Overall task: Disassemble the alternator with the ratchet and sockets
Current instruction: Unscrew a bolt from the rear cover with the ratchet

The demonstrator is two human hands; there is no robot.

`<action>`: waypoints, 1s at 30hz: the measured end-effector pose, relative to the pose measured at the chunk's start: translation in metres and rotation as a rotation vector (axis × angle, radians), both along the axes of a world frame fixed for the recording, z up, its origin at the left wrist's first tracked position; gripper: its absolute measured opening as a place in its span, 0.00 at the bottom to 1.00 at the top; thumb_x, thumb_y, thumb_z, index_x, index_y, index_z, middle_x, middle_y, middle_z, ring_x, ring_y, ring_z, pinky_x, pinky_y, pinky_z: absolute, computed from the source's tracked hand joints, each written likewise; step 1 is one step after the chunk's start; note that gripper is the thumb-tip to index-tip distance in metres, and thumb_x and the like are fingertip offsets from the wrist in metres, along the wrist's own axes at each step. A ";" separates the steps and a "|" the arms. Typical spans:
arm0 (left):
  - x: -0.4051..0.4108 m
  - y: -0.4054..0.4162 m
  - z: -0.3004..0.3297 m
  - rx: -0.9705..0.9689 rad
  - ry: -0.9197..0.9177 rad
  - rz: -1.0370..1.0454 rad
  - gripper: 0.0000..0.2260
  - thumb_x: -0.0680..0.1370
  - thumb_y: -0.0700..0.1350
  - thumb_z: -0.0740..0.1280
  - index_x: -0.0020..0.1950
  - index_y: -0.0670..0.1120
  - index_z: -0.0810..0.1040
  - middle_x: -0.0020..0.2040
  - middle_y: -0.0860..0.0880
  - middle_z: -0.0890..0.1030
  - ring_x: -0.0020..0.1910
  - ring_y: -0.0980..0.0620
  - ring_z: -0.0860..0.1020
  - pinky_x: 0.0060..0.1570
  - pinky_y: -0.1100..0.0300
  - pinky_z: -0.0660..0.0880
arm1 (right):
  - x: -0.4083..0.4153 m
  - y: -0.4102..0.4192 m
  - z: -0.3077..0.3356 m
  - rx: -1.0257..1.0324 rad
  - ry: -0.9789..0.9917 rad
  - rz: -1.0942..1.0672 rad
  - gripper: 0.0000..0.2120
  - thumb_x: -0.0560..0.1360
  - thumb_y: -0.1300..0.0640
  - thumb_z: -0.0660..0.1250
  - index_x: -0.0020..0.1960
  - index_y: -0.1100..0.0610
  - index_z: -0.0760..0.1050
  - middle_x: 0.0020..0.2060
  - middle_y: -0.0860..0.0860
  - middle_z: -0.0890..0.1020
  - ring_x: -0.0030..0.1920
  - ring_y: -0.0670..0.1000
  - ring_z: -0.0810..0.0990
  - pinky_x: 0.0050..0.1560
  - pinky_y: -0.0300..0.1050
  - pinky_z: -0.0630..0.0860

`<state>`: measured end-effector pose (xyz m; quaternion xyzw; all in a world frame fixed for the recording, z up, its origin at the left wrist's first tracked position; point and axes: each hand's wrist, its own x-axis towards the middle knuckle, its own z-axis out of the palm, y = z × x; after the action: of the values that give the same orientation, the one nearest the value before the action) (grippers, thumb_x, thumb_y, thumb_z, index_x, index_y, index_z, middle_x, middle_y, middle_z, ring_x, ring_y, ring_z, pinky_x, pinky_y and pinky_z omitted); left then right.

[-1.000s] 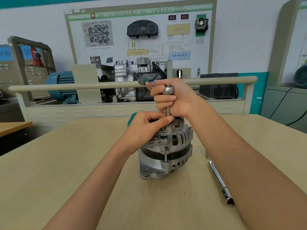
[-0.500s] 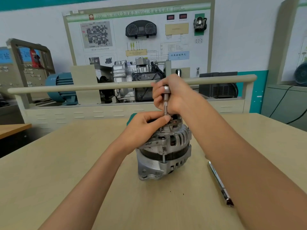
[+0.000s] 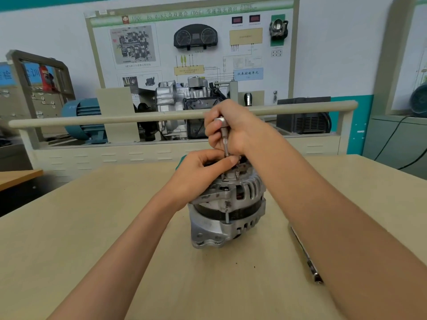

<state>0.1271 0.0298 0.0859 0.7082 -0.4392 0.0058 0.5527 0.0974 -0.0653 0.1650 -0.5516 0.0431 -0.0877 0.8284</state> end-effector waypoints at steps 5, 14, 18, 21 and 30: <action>0.001 0.002 0.000 0.008 0.006 -0.023 0.08 0.77 0.47 0.67 0.48 0.45 0.85 0.42 0.47 0.85 0.44 0.51 0.83 0.46 0.58 0.77 | -0.002 -0.008 0.003 -0.042 0.046 0.218 0.09 0.78 0.65 0.52 0.47 0.63 0.71 0.18 0.43 0.65 0.15 0.41 0.62 0.18 0.32 0.56; 0.003 0.002 -0.001 -0.004 0.014 0.010 0.14 0.77 0.40 0.66 0.34 0.52 0.84 0.32 0.51 0.83 0.33 0.56 0.77 0.34 0.68 0.71 | 0.001 0.021 -0.011 -0.012 -0.182 -0.394 0.08 0.76 0.67 0.50 0.44 0.57 0.65 0.27 0.51 0.72 0.15 0.42 0.66 0.16 0.31 0.57; 0.005 0.002 -0.001 0.030 0.039 -0.034 0.09 0.75 0.49 0.68 0.45 0.47 0.85 0.40 0.49 0.85 0.39 0.53 0.82 0.39 0.64 0.78 | -0.004 0.000 0.001 -0.094 -0.004 0.224 0.12 0.78 0.64 0.49 0.42 0.57 0.68 0.17 0.43 0.66 0.15 0.40 0.61 0.18 0.32 0.54; 0.005 0.004 -0.001 0.011 0.057 -0.045 0.08 0.75 0.48 0.68 0.45 0.47 0.86 0.42 0.46 0.85 0.41 0.51 0.83 0.44 0.62 0.78 | -0.007 0.002 -0.001 -0.102 -0.001 0.254 0.10 0.78 0.64 0.51 0.43 0.58 0.69 0.18 0.43 0.66 0.16 0.40 0.61 0.18 0.31 0.55; 0.000 0.002 -0.001 -0.002 0.021 0.023 0.16 0.77 0.39 0.65 0.31 0.49 0.82 0.28 0.50 0.81 0.27 0.60 0.75 0.29 0.70 0.70 | 0.002 0.021 -0.013 0.006 -0.211 -0.443 0.08 0.77 0.66 0.50 0.50 0.57 0.64 0.31 0.53 0.72 0.16 0.42 0.68 0.16 0.32 0.59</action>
<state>0.1273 0.0318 0.0848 0.7126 -0.4251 0.0050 0.5581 0.0994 -0.0440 0.1520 -0.5143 0.0766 -0.3239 0.7904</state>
